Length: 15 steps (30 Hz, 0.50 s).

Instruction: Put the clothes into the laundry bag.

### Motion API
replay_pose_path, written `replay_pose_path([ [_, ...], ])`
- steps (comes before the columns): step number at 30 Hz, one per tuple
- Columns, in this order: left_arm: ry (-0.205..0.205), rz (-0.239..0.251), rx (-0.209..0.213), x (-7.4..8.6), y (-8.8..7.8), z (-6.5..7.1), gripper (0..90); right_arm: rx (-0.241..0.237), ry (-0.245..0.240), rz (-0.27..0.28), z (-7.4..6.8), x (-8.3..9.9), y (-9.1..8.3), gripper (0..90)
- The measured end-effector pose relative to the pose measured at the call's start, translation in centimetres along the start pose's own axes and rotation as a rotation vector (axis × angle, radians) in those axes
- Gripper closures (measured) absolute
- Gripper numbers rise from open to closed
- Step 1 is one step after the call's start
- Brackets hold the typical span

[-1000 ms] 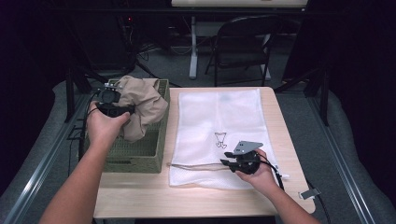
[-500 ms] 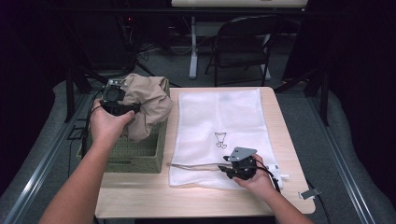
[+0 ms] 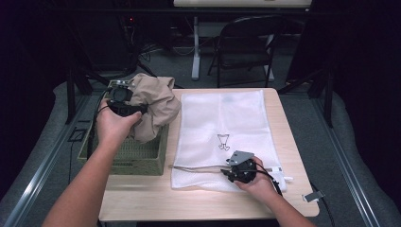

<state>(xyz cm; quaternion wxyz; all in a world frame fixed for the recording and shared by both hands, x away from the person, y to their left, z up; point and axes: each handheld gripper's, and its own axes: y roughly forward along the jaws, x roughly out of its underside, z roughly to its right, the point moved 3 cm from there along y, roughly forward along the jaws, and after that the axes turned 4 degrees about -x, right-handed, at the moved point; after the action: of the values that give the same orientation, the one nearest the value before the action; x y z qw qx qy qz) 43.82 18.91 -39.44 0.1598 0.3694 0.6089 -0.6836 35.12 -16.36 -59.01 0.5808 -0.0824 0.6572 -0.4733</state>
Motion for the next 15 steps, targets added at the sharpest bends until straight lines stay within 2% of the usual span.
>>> replay_pose_path([
  [4,0.015,0.006,0.009,-0.1,-0.1,0.4,60.0,0.009,0.001,-0.011,0.1,0.0,0.1,56.9],
  [15,0.036,-0.003,0.029,-0.3,0.2,1.7,60.0,-0.013,0.014,-0.004,0.1,0.0,0.1,68.2],
])
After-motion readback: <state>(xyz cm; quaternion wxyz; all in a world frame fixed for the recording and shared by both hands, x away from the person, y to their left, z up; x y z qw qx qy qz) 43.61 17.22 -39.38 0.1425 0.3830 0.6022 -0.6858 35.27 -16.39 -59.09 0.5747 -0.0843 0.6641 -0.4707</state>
